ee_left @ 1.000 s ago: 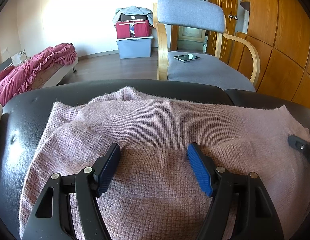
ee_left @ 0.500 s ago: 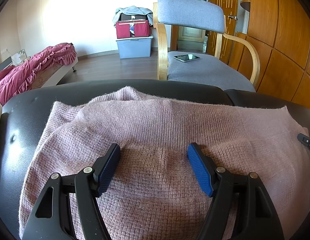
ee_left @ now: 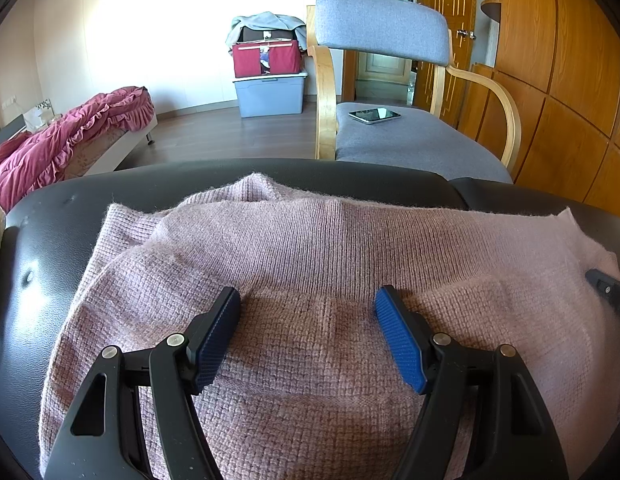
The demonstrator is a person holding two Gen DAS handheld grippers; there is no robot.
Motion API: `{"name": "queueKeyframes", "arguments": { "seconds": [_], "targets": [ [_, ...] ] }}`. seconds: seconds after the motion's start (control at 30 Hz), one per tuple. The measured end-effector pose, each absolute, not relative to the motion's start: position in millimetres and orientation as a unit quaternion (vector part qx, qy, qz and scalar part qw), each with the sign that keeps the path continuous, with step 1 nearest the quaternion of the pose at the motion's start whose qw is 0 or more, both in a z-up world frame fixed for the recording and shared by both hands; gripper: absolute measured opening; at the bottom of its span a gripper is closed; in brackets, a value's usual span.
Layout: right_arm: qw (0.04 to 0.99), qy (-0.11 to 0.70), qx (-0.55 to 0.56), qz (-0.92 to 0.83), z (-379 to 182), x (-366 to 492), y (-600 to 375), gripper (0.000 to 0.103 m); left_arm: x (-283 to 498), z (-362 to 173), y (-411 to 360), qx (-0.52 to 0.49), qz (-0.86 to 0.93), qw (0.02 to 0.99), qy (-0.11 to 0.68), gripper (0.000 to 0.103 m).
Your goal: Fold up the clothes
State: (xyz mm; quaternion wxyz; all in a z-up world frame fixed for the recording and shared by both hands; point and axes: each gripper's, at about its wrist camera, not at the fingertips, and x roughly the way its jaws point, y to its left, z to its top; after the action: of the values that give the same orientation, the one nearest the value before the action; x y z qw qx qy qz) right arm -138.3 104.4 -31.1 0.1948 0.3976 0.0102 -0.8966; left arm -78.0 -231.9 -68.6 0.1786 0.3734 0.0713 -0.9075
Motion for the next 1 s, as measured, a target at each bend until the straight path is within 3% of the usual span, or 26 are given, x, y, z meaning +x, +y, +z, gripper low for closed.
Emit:
{"name": "queueKeyframes", "arguments": {
  "seconds": [0.13,0.27,0.47,0.63,0.77,1.0],
  "targets": [
    [0.110,0.051,0.396,-0.910,-32,-138,109,0.010,-79,-68,-232,0.374,-0.907,0.179,0.071,0.073],
    [0.135,0.034,0.381,-0.914,-26,-134,110,0.010,-80,-68,-231,0.374,-0.907,0.181,0.068,0.073],
    [0.338,-0.031,0.318,-0.885,2,-116,75,0.012,-81,-68,-229,0.375,-0.907,0.182,0.066,0.073],
    [0.407,0.033,0.328,-0.852,-9,-100,27,0.012,-81,-68,-229,0.375,-0.907,0.182,0.066,0.073],
    [0.394,0.079,0.362,-0.841,-25,-93,10,0.012,-81,-68,-228,0.375,-0.906,0.182,0.067,0.073],
    [0.345,0.028,0.387,-0.855,-28,-112,33,0.009,-80,-68,-228,0.373,-0.907,0.182,0.071,0.074]
  ]
}}
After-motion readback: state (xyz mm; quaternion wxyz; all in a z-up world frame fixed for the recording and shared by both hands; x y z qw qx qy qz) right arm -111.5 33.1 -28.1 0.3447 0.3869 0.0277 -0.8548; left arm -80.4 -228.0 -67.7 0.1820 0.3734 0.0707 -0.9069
